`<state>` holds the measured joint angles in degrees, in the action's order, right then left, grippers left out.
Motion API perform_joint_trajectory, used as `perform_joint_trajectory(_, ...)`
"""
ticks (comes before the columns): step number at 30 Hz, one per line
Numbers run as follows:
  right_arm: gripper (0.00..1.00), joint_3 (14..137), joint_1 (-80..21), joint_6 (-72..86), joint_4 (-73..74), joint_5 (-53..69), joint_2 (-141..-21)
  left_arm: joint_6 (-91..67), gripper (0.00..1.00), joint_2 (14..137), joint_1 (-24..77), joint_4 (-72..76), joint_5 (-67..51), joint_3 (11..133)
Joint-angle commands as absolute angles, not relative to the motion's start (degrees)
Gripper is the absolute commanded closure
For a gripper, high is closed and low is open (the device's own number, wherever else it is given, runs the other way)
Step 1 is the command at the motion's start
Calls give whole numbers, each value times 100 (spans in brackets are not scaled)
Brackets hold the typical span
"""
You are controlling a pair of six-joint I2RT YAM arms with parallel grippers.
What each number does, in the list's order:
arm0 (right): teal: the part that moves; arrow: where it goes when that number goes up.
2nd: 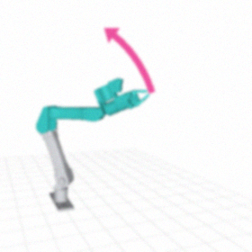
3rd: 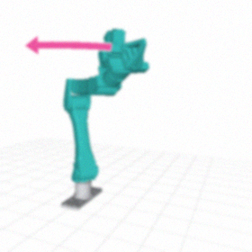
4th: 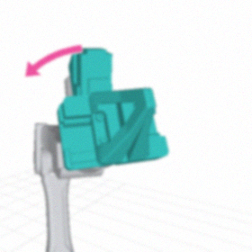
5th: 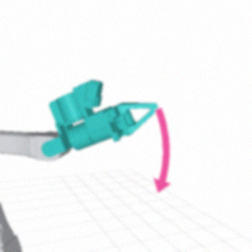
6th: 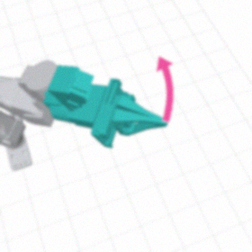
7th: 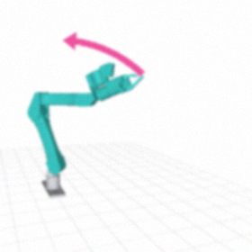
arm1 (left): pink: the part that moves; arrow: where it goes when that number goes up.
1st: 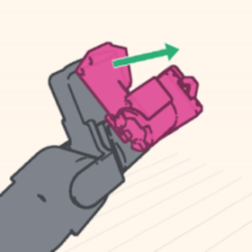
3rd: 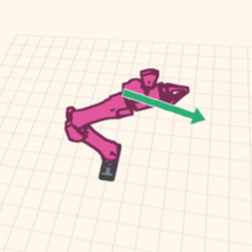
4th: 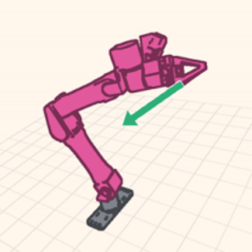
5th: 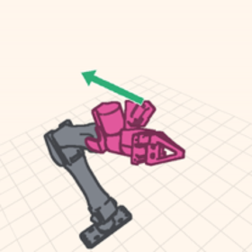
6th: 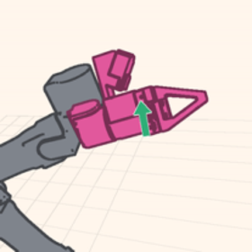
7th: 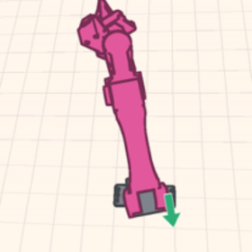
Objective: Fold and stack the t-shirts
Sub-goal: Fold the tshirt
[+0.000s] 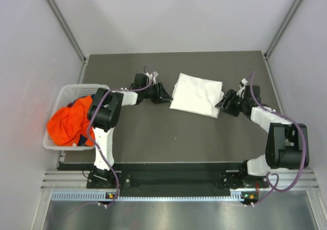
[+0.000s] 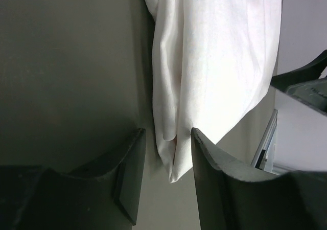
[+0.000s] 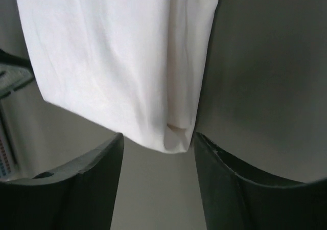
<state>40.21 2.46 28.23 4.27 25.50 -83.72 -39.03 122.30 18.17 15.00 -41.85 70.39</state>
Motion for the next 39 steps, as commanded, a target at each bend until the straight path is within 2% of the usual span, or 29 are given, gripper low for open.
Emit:
perform_joint_trajectory(1,39,4561,334,2628,712,2057,-8103,-3709,53,12129,1872,1433,-4228,7110)
perform_joint_trajectory(6,36,5115,360,2549,607,2196,-8911,-3507,53,12234,1942,1073,-4105,7154)
perform_joint_trajectory(9,40,5177,360,2470,361,2372,-9289,-3454,56,12252,1995,1028,-4105,7111)
perform_joint_trajectory(11,48,5081,369,2426,89,2426,-9448,-3445,62,12235,2030,1028,-4070,7067)
perform_joint_trajectory(12,52,5028,378,2417,44,2530,-9483,-3463,70,12234,2039,1063,-4069,7014)
perform_joint_trajectory(13,57,4906,395,2408,-147,2575,-9509,-3489,85,12226,2039,1081,-4095,6979)
perform_joint_trajectory(14,67,4843,396,2408,-280,2593,-9527,-3533,91,12226,2048,1081,-4131,6961)
perform_joint_trajectory(15,72,4782,396,2408,-351,2593,-9519,-3559,98,12217,2048,1055,-4148,6935)
perform_joint_trajectory(16,78,4651,404,2373,-395,2593,-9510,-3594,100,12173,2048,1011,-4148,6908)
perform_joint_trajectory(17,88,4597,404,2356,-430,2584,-9492,-3690,100,12138,2065,1002,-4140,6847)
perform_joint_trajectory(20,100,4386,413,2259,-501,2566,-9414,-3823,100,11822,2170,1116,-4009,6505)
perform_joint_trajectory(25,100,3939,483,2224,-554,2487,-9010,-3893,100,11268,2487,643,-3534,6091)
perform_joint_trajectory(26,99,3894,492,2215,-528,2470,-8948,-4007,97,11224,2548,581,-3525,6039)
perform_joint_trajectory(27,97,3885,518,2197,-484,2452,-8869,-4086,84,11180,2566,563,-3472,5916)
perform_joint_trajectory(28,94,3893,553,2145,-379,2452,-8764,-4174,78,11067,2566,563,-3437,5845)
perform_joint_trajectory(29,84,3920,571,2101,-291,2461,-8719,-4288,75,10987,2566,571,-3393,5766)
perform_joint_trajectory(31,72,4112,606,1969,-98,2540,-8631,-4315,68,10759,2566,327,-3034,5722)
perform_joint_trajectory(32,61,4192,615,1917,147,2584,-8570,-4255,64,10706,2549,169,-2876,5765)
perform_joint_trajectory(35,49,4561,615,1767,395,2751,-8569,-4044,59,10643,2435,-351,-2426,6256)
perform_joint_trajectory(39,46,5053,615,1758,317,2856,-8972,-3631,55,11221,2189,-457,-2619,7205)
